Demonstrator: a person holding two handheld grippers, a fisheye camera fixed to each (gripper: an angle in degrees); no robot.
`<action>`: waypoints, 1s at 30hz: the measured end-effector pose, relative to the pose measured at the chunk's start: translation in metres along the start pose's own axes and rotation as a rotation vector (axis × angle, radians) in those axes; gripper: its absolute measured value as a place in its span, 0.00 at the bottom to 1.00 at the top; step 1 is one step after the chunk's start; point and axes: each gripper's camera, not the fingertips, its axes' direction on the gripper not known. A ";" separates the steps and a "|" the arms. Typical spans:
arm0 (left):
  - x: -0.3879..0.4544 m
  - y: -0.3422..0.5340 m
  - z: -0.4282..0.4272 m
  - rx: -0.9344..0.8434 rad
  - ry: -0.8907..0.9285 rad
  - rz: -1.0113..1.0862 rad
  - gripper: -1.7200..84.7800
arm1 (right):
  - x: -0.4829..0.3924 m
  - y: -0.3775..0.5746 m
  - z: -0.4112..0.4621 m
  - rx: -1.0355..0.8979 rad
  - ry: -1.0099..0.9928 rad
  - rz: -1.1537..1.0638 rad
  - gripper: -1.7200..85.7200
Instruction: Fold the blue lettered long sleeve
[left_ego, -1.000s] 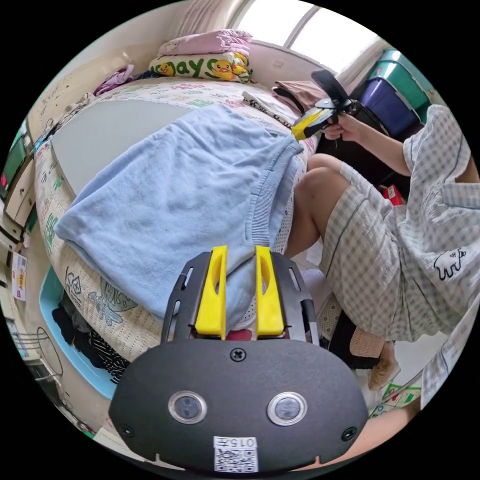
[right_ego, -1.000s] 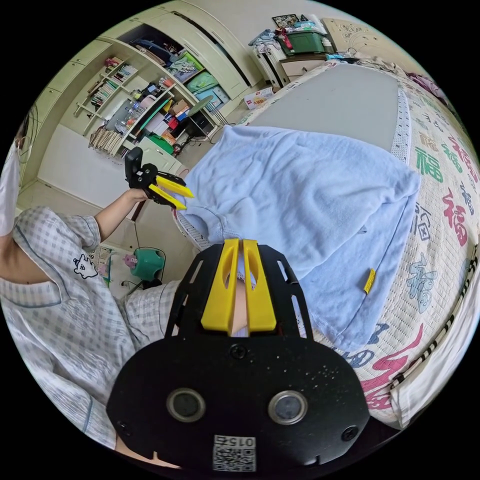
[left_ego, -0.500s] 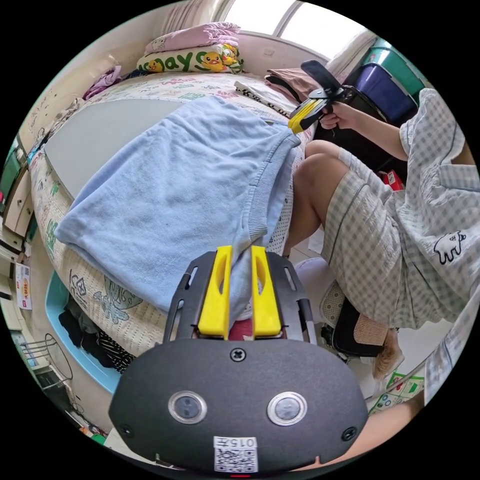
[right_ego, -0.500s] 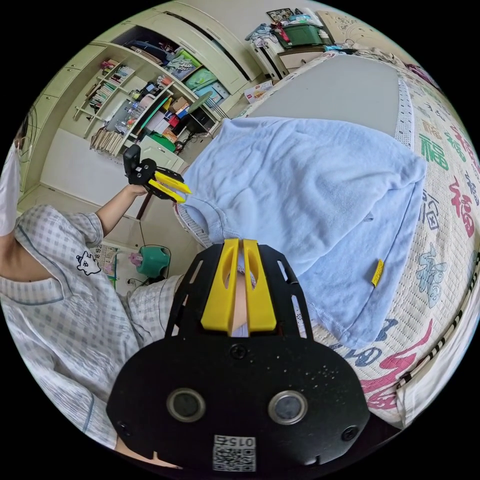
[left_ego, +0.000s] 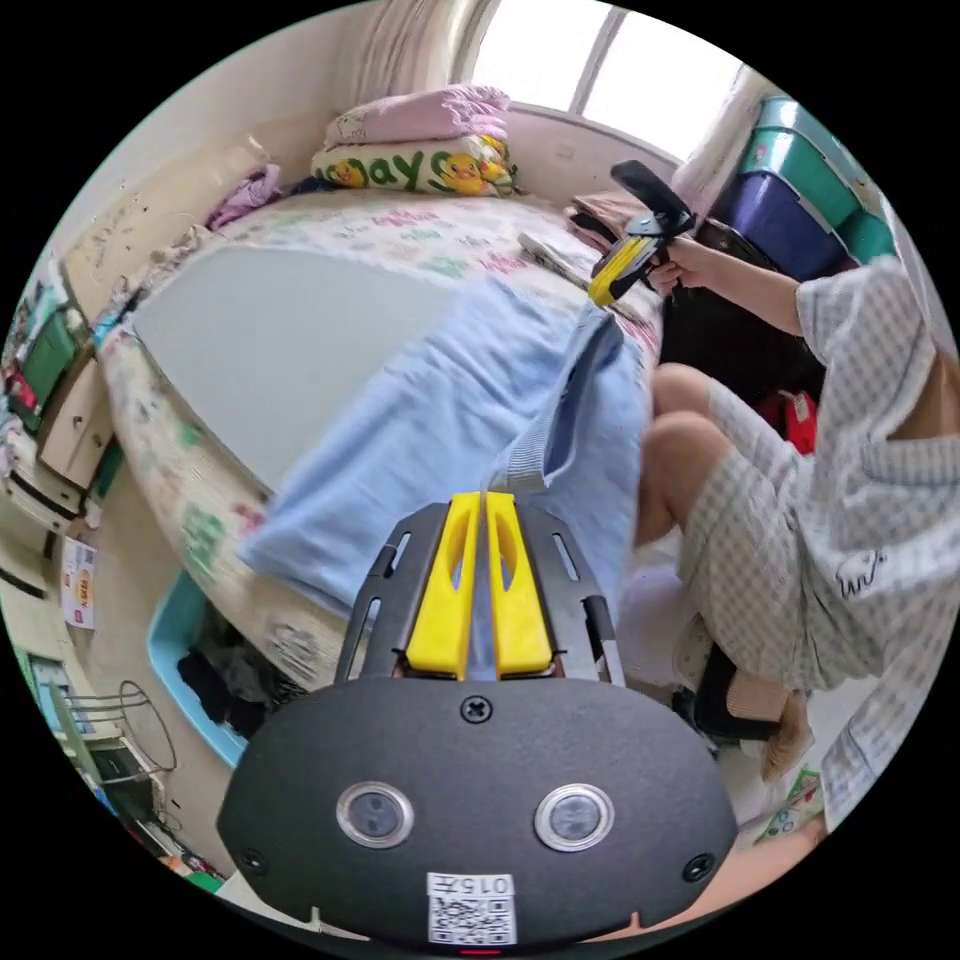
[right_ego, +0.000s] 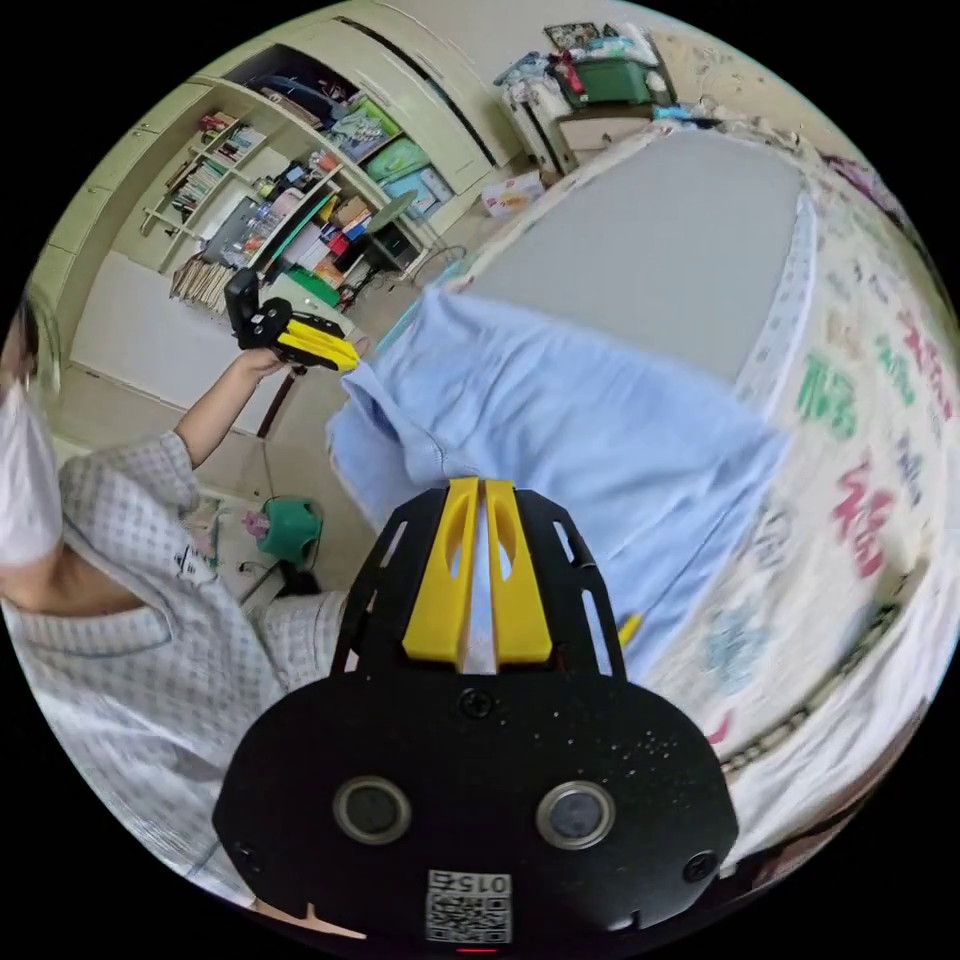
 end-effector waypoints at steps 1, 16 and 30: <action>-0.031 -0.028 -0.025 0.075 -0.092 -0.050 0.02 | 0.009 -0.048 -0.037 0.071 0.118 -0.004 0.03; -0.037 0.107 -0.037 0.276 -0.161 -0.607 0.12 | 0.075 0.140 -0.022 0.227 0.172 0.294 0.12; 0.057 0.236 0.017 0.243 0.026 -0.910 0.05 | 0.108 0.300 0.050 0.159 -0.034 0.587 0.03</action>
